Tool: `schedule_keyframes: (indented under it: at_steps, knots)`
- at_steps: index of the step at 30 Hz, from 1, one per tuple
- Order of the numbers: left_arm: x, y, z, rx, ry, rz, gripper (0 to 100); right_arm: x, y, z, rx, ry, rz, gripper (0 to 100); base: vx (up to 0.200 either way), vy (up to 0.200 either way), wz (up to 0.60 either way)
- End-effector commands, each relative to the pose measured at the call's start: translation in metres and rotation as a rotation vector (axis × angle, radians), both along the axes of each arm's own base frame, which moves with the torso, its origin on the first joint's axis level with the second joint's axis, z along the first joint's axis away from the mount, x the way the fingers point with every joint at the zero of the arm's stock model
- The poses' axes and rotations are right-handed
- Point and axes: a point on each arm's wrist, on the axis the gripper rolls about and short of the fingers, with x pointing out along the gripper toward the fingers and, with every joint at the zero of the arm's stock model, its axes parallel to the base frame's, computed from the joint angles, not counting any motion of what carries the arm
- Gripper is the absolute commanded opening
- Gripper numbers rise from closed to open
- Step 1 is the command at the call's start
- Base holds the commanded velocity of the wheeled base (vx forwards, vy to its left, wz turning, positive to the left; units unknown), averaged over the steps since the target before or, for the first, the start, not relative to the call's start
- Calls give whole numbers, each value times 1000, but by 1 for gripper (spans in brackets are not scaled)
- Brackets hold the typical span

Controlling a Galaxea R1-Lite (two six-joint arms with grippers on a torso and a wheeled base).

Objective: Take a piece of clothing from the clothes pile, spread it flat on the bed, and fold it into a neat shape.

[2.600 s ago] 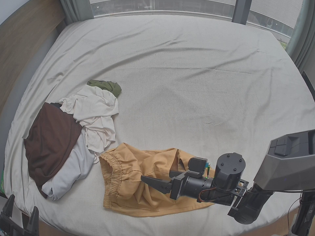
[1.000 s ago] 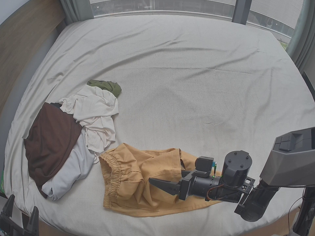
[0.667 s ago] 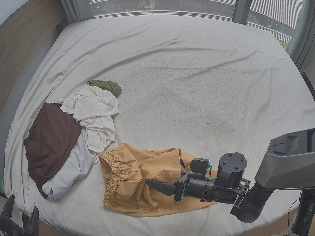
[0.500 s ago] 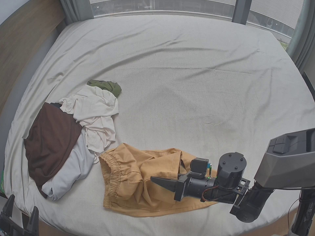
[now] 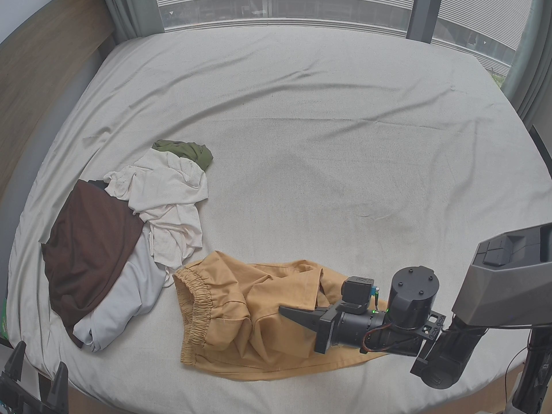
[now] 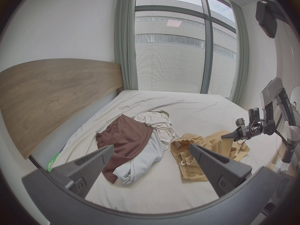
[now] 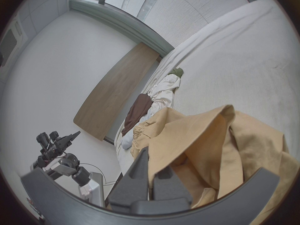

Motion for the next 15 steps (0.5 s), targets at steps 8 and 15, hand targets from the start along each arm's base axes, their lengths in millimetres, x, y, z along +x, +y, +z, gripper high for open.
schedule_keyframes:
  at_steps: [8, 15]
  knots:
    - [-7, 0, 24, -4, -151, -11, 100, -8, -41, 25, 15, -20, -19, 0, 0, 0, 0]
    - [1, 0, 81, -52, -141, -268, 100, -6, -62, 36, 35, -38, -58, 0, 0, 0, 0]
